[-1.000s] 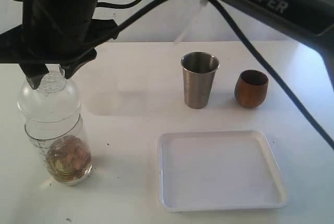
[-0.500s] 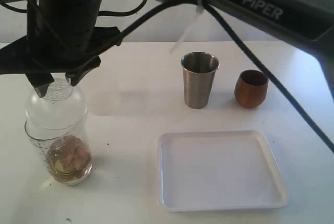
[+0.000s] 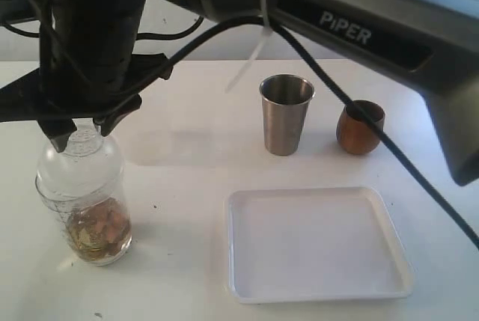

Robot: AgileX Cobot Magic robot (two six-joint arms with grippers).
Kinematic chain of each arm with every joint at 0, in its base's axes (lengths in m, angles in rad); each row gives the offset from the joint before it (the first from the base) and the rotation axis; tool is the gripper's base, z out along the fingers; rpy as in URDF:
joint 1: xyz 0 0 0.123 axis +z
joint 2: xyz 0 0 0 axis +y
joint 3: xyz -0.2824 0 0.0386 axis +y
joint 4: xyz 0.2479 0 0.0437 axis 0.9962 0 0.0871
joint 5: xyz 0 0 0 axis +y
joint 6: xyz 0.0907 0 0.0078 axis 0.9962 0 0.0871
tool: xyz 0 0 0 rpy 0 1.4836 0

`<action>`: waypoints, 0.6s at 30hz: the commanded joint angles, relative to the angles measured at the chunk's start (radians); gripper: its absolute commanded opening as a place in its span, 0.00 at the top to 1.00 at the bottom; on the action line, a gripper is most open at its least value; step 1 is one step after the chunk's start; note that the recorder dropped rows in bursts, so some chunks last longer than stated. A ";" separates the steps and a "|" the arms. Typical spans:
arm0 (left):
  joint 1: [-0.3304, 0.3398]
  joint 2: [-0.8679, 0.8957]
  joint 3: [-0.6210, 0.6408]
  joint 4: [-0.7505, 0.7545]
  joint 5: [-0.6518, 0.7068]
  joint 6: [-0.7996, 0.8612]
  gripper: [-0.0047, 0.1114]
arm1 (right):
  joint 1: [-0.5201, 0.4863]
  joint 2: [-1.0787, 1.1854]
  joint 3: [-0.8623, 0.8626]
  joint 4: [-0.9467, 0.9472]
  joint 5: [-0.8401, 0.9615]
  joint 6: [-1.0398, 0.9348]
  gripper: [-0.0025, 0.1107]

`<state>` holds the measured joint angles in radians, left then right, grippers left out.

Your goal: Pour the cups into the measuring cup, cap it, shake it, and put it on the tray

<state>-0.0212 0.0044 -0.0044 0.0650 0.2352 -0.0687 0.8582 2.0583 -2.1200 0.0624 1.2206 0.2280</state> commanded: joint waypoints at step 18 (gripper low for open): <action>-0.001 -0.004 0.004 0.001 -0.002 -0.002 0.96 | 0.002 0.008 0.004 -0.007 -0.034 0.001 0.98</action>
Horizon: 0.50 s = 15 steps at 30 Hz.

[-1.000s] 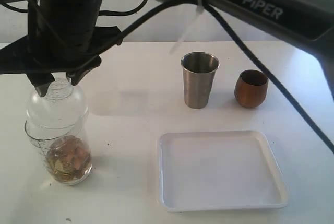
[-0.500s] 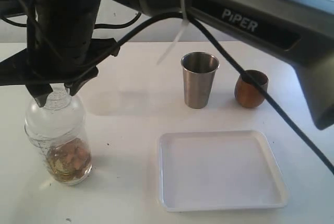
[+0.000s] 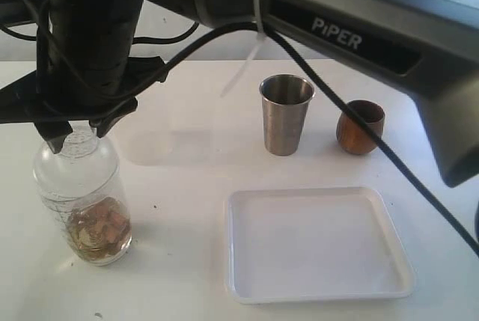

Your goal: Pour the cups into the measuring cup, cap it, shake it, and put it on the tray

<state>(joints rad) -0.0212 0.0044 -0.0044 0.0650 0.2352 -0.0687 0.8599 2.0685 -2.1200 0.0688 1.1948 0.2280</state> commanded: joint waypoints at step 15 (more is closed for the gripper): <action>-0.001 -0.004 0.004 0.001 -0.002 -0.002 0.96 | 0.000 -0.002 0.004 -0.013 -0.023 0.001 0.98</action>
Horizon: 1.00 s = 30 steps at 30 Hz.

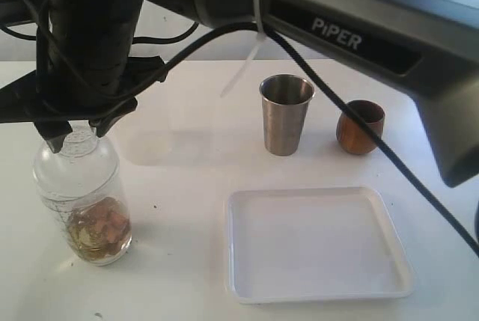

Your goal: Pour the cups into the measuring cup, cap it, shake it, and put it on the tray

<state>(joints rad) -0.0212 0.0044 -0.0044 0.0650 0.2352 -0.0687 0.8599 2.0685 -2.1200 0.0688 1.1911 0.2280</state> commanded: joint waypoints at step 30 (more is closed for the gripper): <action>-0.001 -0.004 0.004 0.001 -0.002 -0.002 0.96 | 0.012 0.009 0.004 -0.020 -0.037 0.019 0.78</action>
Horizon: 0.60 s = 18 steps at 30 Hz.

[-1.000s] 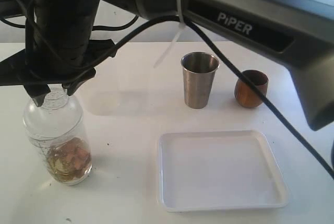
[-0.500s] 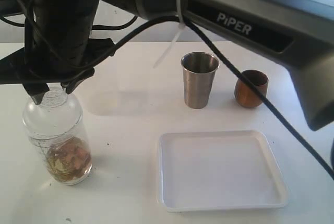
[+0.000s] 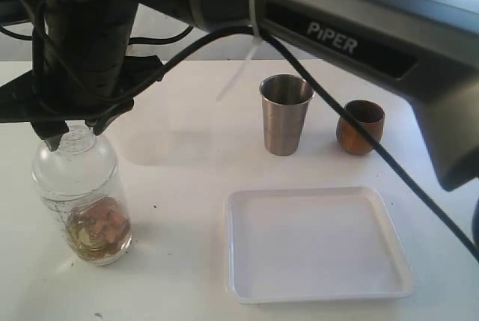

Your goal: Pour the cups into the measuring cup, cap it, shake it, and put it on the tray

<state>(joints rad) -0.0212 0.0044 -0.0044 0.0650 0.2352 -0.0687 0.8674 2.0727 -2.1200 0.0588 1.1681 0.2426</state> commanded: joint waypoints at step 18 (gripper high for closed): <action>-0.001 -0.004 0.004 0.001 -0.002 -0.002 0.96 | 0.009 0.005 0.004 -0.008 -0.034 -0.003 0.58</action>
<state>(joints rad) -0.0212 0.0044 -0.0044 0.0650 0.2352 -0.0687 0.8720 2.0727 -2.1200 0.0528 1.1572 0.2426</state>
